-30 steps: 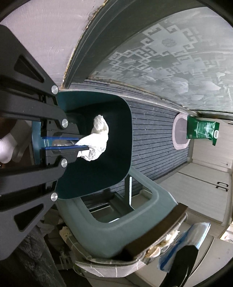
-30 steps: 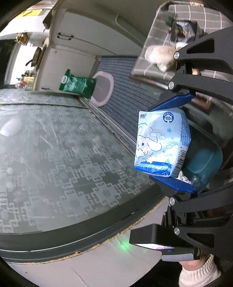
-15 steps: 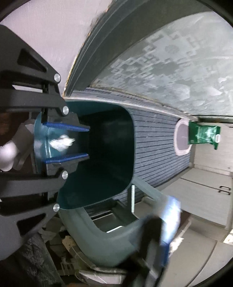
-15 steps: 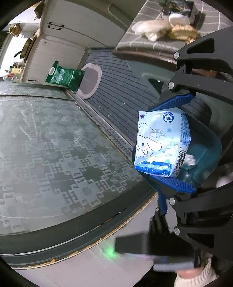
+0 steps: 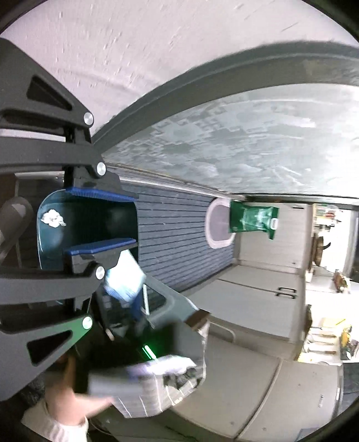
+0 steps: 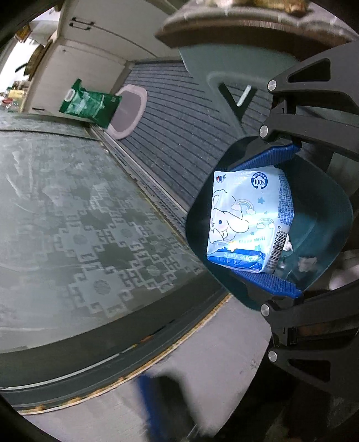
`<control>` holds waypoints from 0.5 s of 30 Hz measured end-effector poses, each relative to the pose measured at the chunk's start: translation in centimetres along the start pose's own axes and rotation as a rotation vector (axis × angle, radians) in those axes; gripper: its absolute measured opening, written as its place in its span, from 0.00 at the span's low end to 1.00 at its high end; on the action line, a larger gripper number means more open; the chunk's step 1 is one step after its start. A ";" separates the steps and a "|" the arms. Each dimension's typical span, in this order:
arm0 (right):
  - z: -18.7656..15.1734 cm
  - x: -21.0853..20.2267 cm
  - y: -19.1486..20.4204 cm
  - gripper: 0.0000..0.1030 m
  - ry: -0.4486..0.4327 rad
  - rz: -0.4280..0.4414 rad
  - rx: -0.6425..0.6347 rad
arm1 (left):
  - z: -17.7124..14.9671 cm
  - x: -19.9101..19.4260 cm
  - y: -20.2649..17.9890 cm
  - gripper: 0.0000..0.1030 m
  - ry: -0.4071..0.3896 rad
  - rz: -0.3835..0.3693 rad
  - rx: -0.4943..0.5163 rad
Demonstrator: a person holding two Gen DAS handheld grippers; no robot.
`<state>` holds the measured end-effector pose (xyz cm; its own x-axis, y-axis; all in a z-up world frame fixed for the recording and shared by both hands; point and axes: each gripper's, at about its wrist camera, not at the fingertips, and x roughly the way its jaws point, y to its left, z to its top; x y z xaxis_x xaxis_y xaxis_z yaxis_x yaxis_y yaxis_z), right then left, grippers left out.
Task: Collect trash
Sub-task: 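Open the left gripper to drop the tissue while the right gripper releases the wipe pack into the bin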
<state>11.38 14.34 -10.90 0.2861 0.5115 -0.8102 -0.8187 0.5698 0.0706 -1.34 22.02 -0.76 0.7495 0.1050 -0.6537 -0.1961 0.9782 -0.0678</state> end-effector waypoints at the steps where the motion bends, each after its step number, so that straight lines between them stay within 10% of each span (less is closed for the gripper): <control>1: -0.2 0.6 0.1 0.66 0.012 0.005 0.000 | 0.2 -0.5 -0.1 0.31 -0.012 -0.004 -0.001; 15: -3.5 6.6 0.8 0.67 0.179 -0.011 -0.032 | 1.4 -4.3 -0.6 0.37 -0.117 -0.034 -0.016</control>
<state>10.91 15.92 -18.23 0.2044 0.3815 -0.9015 -0.8321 0.5527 0.0452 -3.54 21.23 3.12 0.8243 0.0925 -0.5585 -0.1787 0.9786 -0.1016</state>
